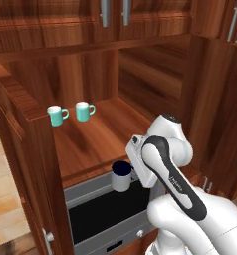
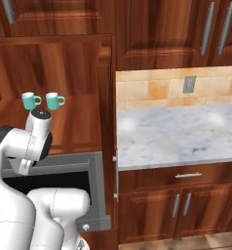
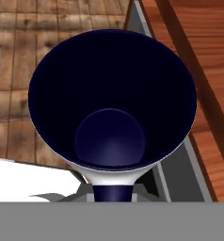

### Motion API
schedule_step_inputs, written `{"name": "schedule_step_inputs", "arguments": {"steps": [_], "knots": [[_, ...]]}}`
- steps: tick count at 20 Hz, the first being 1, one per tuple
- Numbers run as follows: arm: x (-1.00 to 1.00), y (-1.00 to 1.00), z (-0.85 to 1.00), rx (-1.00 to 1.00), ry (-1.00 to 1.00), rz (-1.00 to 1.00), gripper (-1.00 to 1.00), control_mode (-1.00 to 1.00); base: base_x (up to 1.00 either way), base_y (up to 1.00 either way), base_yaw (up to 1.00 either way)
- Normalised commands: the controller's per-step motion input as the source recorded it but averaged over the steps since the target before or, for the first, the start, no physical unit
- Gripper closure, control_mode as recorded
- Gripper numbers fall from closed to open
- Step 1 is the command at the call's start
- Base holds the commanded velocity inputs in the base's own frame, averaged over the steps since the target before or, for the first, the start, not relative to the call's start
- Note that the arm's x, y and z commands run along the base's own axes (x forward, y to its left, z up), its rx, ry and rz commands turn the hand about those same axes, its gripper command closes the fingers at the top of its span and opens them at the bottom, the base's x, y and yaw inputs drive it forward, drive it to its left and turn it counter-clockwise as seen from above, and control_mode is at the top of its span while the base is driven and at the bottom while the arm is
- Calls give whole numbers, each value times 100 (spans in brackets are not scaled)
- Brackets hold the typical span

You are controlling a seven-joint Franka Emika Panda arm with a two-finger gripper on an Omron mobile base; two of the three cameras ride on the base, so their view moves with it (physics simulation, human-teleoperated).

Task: Pick the mug on the counter and place it in the cabinet with the handle facing the right, like the mugs already inside.

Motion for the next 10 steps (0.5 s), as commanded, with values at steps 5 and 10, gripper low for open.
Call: {"name": "schedule_step_inputs", "arguments": {"steps": [5, 10], "knots": [[0, 0, 0, 0, 0, 0, 100, 100, 22, 0, 1], [0, 0, 0, 0, 0, 0, 100, 100, 29, 1, 1]]}}
